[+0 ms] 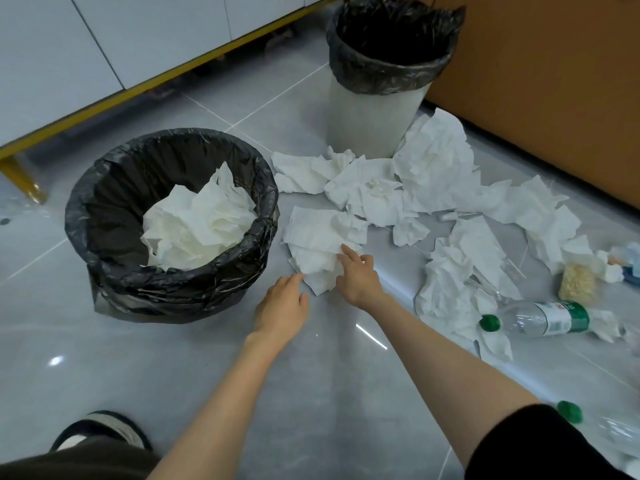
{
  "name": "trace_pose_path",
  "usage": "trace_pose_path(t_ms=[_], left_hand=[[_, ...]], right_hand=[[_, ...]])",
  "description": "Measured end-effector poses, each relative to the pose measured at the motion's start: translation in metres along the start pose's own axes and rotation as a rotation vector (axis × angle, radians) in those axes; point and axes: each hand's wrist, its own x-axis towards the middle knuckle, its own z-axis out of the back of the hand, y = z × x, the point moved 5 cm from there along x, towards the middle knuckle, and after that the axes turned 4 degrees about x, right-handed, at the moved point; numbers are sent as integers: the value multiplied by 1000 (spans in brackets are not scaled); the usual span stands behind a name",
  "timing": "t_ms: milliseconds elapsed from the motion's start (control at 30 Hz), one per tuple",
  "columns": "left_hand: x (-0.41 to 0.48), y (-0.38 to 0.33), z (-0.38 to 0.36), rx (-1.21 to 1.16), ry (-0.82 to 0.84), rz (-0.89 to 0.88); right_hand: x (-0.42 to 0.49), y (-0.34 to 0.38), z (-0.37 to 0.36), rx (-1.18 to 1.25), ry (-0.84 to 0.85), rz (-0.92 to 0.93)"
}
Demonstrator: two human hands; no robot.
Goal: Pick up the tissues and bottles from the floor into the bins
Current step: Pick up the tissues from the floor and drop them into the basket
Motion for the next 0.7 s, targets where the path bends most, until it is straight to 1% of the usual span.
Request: trace_pose_path(t_ms=[67, 133, 233, 300, 367, 433, 533, 633, 700], left_hand=[[1, -1, -1, -4, 5, 0], [1, -4, 0, -9, 10, -5], [0, -12, 4, -35, -2, -11], [0, -18, 10, -81, -38, -11], [-1, -24, 19, -121, -89, -7], [-1, -31, 30, -146, -136, -21], [1, -38, 42, -169, -155, -75], [1, -52, 51, -148, -79, -120], [-2, -62, 54, -141, 8, -127]], right_hand=[[1, -1, 3, 115, -61, -8], [-1, -1, 7, 275, -169, -11], [-13, 1, 20, 553, -343, -67], [-21, 2, 31, 634, -436, -94], [-28, 3, 41, 689, -488, -109], [-34, 8, 52, 701, -485, -81], [-42, 17, 68, 620, -399, -11], [-49, 23, 85, 574, -325, 25], [-53, 25, 97, 707, -274, 16]])
